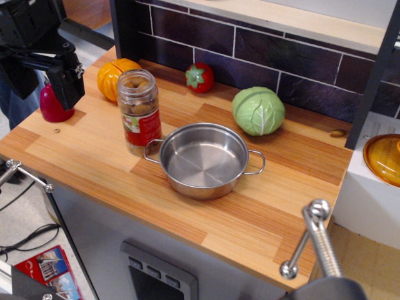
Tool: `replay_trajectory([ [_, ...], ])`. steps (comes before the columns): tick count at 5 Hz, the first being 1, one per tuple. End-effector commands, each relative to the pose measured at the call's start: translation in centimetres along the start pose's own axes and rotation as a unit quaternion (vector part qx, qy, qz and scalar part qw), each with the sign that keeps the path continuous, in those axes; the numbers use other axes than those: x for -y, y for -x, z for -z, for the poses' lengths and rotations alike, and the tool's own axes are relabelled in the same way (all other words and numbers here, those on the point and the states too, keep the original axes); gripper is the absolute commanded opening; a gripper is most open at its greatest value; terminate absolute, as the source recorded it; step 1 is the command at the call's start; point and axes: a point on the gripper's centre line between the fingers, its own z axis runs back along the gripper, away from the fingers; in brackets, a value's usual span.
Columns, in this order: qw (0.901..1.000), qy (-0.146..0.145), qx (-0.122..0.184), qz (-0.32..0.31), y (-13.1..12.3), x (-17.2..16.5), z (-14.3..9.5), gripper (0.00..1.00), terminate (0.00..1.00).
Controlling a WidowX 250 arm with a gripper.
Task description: Pour almonds in pot
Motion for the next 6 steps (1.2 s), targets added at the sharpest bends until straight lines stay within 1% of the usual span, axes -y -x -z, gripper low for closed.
replay_trajectory([
  [1, 1.0, 0.0, 0.0, 0.0, 0.0, 0.0, 0.0, 1.0, 0.0],
  [2, 0.9916, 0.008, -0.016, -0.128, -1.1, -0.6, -1.1, 1.0, 0.0],
  [3, 0.9683, -0.004, -0.007, -0.25, -2.4, -1.7, -2.2, 1.0, 0.0],
  [4, 0.9312, -0.021, -0.026, -0.363, -3.0, -3.0, -2.6, 1.0, 0.0],
  [5, 0.9046, -0.011, -0.049, -0.423, -3.4, -4.4, -2.8, 1.0, 0.0],
  [6, 0.8782, -0.003, -0.058, -0.475, -3.4, -5.2, -1.8, 1.0, 0.0],
])
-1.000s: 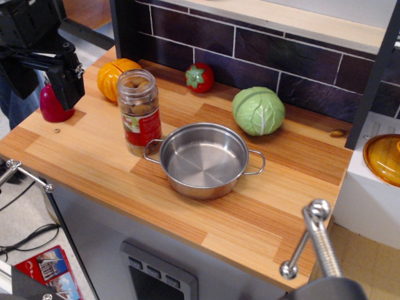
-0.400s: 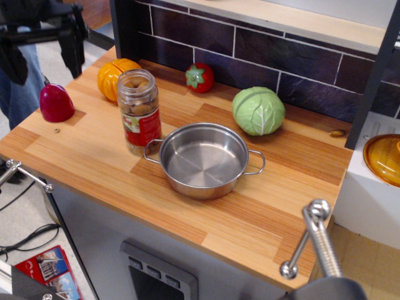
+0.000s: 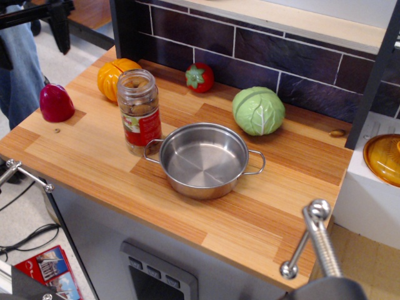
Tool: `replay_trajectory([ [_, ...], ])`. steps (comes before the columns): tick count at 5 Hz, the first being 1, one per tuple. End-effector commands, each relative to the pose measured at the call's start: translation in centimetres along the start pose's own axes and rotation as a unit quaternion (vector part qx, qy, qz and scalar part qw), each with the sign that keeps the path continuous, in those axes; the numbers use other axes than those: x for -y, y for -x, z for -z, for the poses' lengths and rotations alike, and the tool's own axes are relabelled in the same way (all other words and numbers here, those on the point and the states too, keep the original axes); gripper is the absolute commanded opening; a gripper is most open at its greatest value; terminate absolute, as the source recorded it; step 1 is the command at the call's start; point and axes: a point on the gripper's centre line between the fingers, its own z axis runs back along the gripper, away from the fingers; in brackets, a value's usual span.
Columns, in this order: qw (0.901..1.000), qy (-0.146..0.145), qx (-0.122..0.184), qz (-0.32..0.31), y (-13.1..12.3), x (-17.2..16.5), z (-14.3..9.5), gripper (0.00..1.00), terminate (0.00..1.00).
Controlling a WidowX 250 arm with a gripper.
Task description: Pour almonds in pot
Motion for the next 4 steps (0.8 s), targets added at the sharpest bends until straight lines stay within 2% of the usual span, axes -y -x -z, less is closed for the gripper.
replay_trajectory([
  [1, 0.9954, 0.03, -0.029, -0.086, -2.6, 0.6, 0.1, 1.0, 0.0],
  [2, 0.9942, 0.054, -0.04, -0.083, -4.0, 2.2, 0.8, 1.0, 0.0],
  [3, 0.9922, 0.08, -0.053, -0.08, -4.2, 3.0, 2.6, 1.0, 0.0],
  [4, 0.9889, 0.088, -0.078, -0.091, -3.6, 4.0, 3.5, 1.0, 0.0],
])
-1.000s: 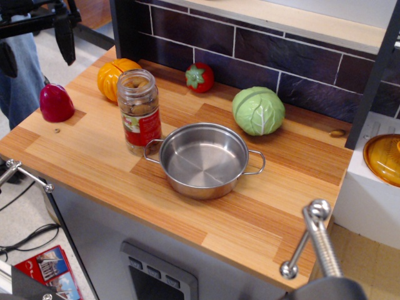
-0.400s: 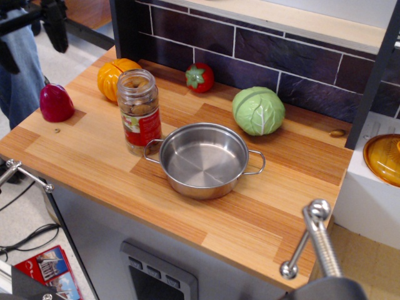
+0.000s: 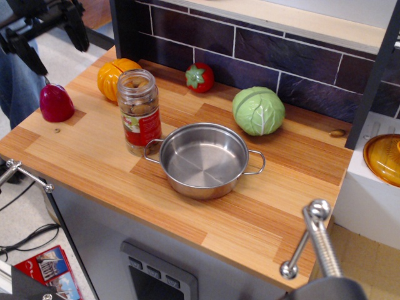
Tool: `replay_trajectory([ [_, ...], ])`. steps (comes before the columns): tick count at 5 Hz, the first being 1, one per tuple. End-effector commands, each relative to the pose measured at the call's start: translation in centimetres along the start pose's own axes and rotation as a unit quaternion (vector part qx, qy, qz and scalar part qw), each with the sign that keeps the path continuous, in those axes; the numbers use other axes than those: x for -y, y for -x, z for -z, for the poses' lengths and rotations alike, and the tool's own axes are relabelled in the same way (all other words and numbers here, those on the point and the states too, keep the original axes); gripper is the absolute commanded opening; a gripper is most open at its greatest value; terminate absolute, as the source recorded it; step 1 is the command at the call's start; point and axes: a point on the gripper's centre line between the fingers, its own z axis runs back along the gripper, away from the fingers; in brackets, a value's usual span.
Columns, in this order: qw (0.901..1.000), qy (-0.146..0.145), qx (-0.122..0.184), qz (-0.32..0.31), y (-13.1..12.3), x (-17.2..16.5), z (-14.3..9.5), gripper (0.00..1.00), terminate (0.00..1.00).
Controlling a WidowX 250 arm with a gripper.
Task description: Pour almonds in pot
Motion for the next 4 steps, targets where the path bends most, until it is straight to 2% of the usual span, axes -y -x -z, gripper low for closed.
replay_trajectory([
  [1, 0.9986, -0.001, -0.032, -0.041, 1.2, 1.5, 0.9, 1.0, 0.0],
  [2, 0.9954, -0.01, -0.061, -0.074, 2.2, 1.9, 2.1, 1.0, 0.0],
  [3, 0.9925, -0.006, -0.086, -0.087, 3.0, 2.6, 3.3, 1.0, 0.0],
  [4, 0.9873, 0.007, -0.136, -0.083, 3.6, 2.9, 4.6, 1.0, 0.0],
])
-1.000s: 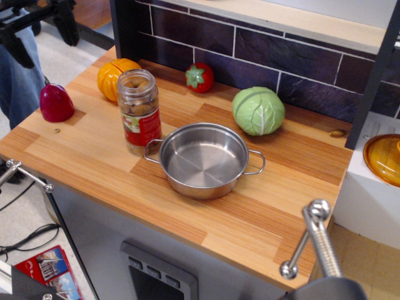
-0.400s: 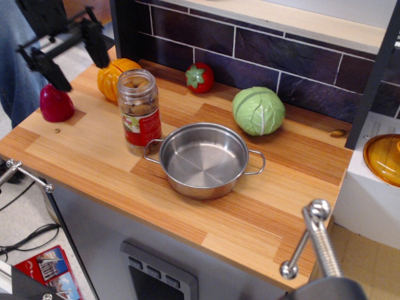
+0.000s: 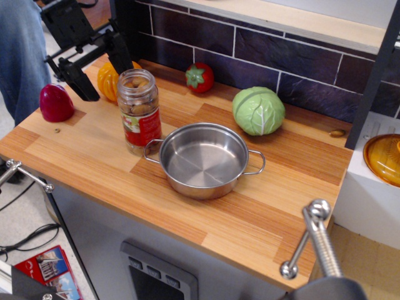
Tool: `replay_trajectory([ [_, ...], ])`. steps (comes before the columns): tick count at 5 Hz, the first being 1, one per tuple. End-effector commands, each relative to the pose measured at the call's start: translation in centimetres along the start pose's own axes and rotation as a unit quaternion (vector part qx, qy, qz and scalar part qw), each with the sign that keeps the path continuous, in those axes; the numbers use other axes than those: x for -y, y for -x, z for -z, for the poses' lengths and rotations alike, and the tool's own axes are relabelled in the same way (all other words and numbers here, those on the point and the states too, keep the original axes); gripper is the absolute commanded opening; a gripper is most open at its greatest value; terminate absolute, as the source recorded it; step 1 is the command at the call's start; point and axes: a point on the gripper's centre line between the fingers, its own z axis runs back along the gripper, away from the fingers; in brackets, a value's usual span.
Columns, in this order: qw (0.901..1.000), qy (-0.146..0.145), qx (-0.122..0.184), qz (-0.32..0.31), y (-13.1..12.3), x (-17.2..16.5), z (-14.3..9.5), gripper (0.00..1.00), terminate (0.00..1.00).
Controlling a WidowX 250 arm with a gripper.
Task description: Pour almonds in pot
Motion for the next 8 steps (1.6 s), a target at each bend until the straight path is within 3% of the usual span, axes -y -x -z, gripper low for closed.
replay_trajectory([
  [1, 0.9983, 0.011, -0.049, 0.028, 0.8, 0.2, 0.8, 1.0, 0.0],
  [3, 0.9951, -0.023, -0.08, 0.053, 3.5, -0.6, 2.1, 1.0, 0.0],
  [5, 0.9911, -0.024, -0.105, 0.079, 5.9, -0.2, 1.8, 1.0, 0.0],
  [6, 0.993, -0.035, -0.074, 0.085, 6.4, -0.2, 1.7, 0.0, 0.0],
  [8, 0.9939, -0.026, 0.007, 0.107, 6.7, -1.2, 0.1, 0.0, 0.0],
])
